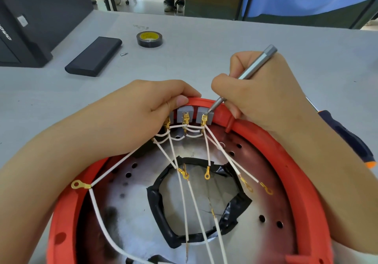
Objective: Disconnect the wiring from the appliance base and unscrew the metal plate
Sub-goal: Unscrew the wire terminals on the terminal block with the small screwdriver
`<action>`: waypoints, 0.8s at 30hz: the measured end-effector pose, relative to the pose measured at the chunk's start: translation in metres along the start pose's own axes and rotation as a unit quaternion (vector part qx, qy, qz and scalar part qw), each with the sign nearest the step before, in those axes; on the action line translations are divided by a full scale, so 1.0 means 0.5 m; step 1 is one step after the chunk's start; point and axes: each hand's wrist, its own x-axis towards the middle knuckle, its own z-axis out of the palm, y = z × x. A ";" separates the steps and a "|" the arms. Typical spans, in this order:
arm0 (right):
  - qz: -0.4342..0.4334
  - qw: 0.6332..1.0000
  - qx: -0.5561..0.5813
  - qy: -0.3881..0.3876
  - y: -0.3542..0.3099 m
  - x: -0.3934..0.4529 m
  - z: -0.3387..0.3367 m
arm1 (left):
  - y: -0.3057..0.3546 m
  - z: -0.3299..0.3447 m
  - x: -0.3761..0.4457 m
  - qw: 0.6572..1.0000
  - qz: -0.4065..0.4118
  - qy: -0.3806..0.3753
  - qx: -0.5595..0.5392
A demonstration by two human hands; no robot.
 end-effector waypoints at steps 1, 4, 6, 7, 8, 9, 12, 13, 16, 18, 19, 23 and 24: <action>-0.001 1.000 0.006 0.004 0.000 0.000 -0.001 | 0.000 0.000 0.000 1.000 0.001 0.000 0.000; -0.005 1.000 0.009 0.012 0.000 -0.001 -0.002 | -0.002 -0.001 0.000 1.000 0.006 -0.002 0.002; -0.004 1.000 0.004 0.007 0.001 0.000 -0.001 | -0.003 -0.001 0.001 1.000 0.008 -0.004 0.004; 0.000 1.000 0.005 0.003 0.001 0.001 -0.001 | -0.004 -0.002 0.001 1.000 0.009 -0.005 0.004; 0.005 1.000 0.007 -0.002 0.000 0.001 -0.001 | -0.005 -0.002 0.001 1.000 0.010 -0.005 0.005; 0.014 1.000 0.011 -0.008 -0.001 0.003 -0.001 | -0.005 -0.002 0.002 1.000 0.011 -0.005 0.006; 0.059 0.997 0.021 -0.038 -0.002 0.016 -0.003 | -0.004 -0.001 0.002 1.000 0.014 -0.002 0.006; 0.079 0.995 0.028 -0.052 -0.003 0.022 -0.004 | -0.004 0.000 0.003 1.000 0.014 -0.001 0.006; 0.130 0.987 0.055 -0.082 -0.004 0.033 -0.006 | -0.003 0.000 0.004 1.000 0.011 -0.001 0.003; 0.150 0.982 0.065 -0.094 -0.005 0.036 -0.007 | -0.004 -0.001 0.005 1.000 0.011 -0.001 0.002; 0.158 0.980 0.068 -0.100 -0.005 0.037 -0.006 | -0.004 -0.001 0.005 1.000 0.011 -0.001 0.002; 0.156 0.982 0.055 -0.088 -0.005 0.035 -0.004 | -0.004 0.000 0.005 1.000 0.009 -0.001 -0.002; 0.147 0.985 0.051 -0.079 -0.004 0.031 -0.004 | -0.005 0.001 0.005 1.000 0.008 -0.001 -0.001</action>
